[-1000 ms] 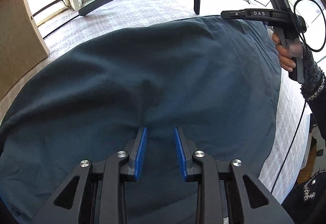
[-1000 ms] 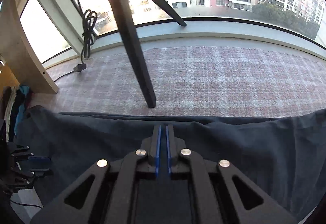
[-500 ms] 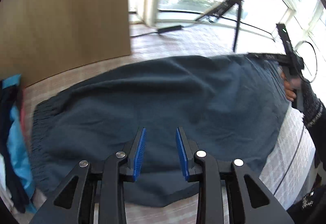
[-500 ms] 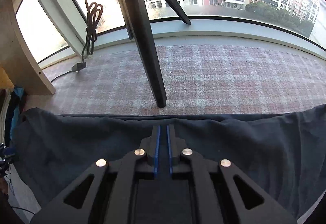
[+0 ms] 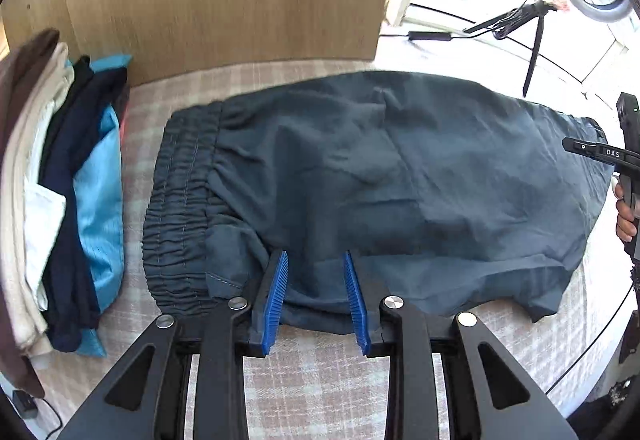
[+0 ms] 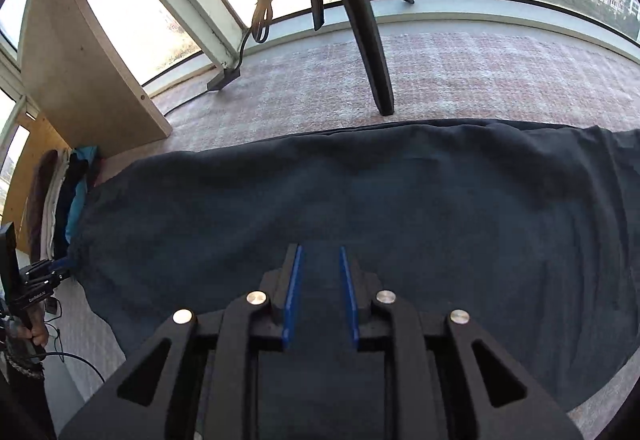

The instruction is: Fold clothes

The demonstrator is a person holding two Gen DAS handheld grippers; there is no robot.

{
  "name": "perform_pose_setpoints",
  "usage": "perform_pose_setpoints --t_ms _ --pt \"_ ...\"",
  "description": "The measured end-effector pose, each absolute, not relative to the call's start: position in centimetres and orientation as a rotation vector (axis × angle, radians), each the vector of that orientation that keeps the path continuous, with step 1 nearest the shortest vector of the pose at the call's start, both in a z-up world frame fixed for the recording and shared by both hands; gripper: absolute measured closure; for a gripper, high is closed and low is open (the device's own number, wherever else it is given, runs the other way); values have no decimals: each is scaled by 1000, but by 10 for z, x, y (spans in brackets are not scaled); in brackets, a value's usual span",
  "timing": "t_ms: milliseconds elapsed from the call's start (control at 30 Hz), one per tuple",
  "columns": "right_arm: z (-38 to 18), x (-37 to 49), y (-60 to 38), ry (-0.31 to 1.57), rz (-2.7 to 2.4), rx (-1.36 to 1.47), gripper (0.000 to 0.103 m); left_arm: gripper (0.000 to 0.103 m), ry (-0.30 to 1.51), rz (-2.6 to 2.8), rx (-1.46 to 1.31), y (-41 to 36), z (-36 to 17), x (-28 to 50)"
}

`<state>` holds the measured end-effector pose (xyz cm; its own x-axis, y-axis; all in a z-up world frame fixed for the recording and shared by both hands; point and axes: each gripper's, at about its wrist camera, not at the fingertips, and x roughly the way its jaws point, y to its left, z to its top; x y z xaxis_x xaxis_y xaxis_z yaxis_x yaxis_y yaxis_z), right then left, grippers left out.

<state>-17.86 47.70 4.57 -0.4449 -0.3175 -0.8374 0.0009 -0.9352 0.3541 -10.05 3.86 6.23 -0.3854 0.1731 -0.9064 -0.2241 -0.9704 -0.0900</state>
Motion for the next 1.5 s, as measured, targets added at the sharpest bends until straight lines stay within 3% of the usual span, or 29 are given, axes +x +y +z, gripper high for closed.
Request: perform_pose_setpoints --t_ms 133,200,233,333,467,533,867,1000,1300,1500 --pt "65 -128 542 -596 -2628 1508 77 75 97 2357 -1489 74 87 -81" --pt "72 -100 594 -711 -2734 1490 60 74 129 2303 -1460 99 92 -75" --pt "74 -88 623 -773 -2793 1488 59 74 141 2279 -1451 112 94 -73" --pt "74 -54 712 -1008 -2926 1472 59 71 170 2223 -1443 148 97 -67" --pt "54 -29 811 -1517 -2820 1350 59 71 225 2169 -1464 184 98 -58" --pt "46 -28 837 -1632 -2773 1296 59 71 252 2141 -1474 202 99 -53" --pt "15 -74 858 -1633 -2699 1428 58 71 290 2137 -1510 217 100 -50" --pt "11 -81 857 -1627 -2711 1384 50 71 273 2138 -1541 213 94 -54" --pt "11 -72 855 -1599 -2793 1340 50 71 269 2100 -1556 219 86 -60" --pt "14 -92 854 -1494 -2851 1359 46 71 283 2076 -1563 224 82 -63"
